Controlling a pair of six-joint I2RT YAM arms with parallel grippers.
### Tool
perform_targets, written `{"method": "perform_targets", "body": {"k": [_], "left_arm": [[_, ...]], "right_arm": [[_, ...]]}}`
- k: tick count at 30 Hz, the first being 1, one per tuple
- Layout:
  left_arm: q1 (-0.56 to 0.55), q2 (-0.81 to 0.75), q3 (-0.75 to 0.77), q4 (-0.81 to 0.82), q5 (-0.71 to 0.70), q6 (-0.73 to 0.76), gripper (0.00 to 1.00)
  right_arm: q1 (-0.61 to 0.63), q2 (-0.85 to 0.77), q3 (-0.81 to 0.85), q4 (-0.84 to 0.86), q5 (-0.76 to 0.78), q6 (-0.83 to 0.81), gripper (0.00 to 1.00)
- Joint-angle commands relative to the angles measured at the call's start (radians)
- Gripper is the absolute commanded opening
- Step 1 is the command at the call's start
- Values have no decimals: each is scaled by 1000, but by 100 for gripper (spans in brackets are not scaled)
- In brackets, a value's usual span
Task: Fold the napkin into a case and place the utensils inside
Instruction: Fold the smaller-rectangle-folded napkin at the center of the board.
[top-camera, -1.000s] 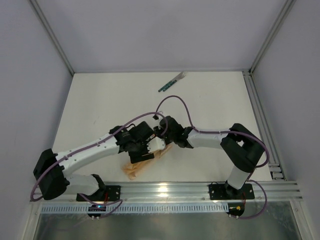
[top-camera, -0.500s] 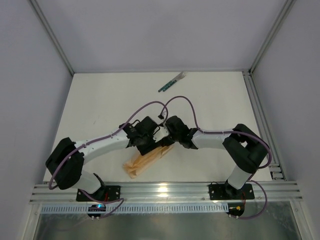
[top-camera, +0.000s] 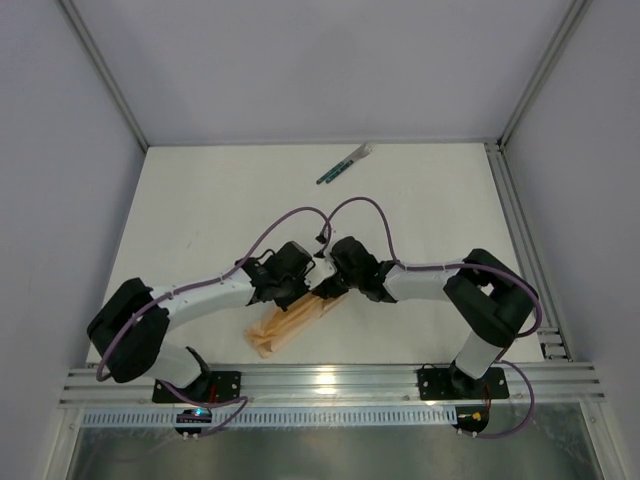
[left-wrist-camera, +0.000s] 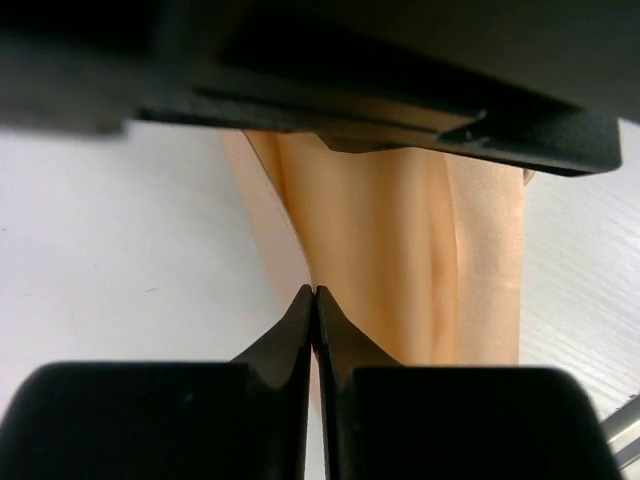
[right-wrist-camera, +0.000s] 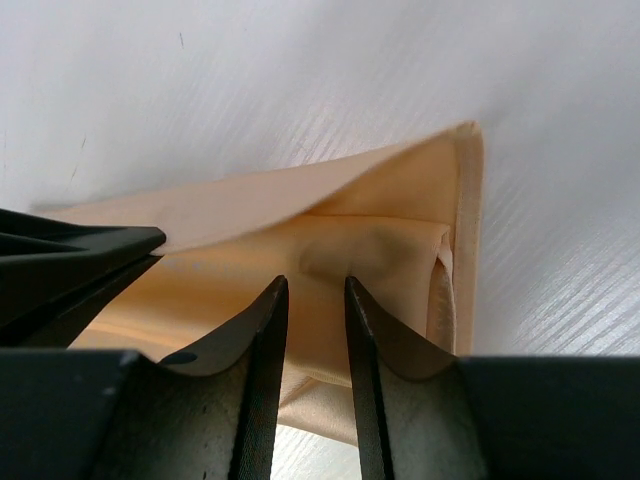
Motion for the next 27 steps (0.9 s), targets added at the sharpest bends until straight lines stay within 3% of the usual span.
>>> {"method": "perform_targets", "body": {"k": [1,19,27], "left_arm": [[0,-38,-39,-60,70,26,0],[-119,-125,-83,-121,64,169,0],[-127,-127,-109,-94,55,201,0]], "right_arm": [[-6,-15,3,60,-8,20,33],[-67,-44,-43,112,-22,149,33],[-103,-242,-92,6,9,114,37]]}}
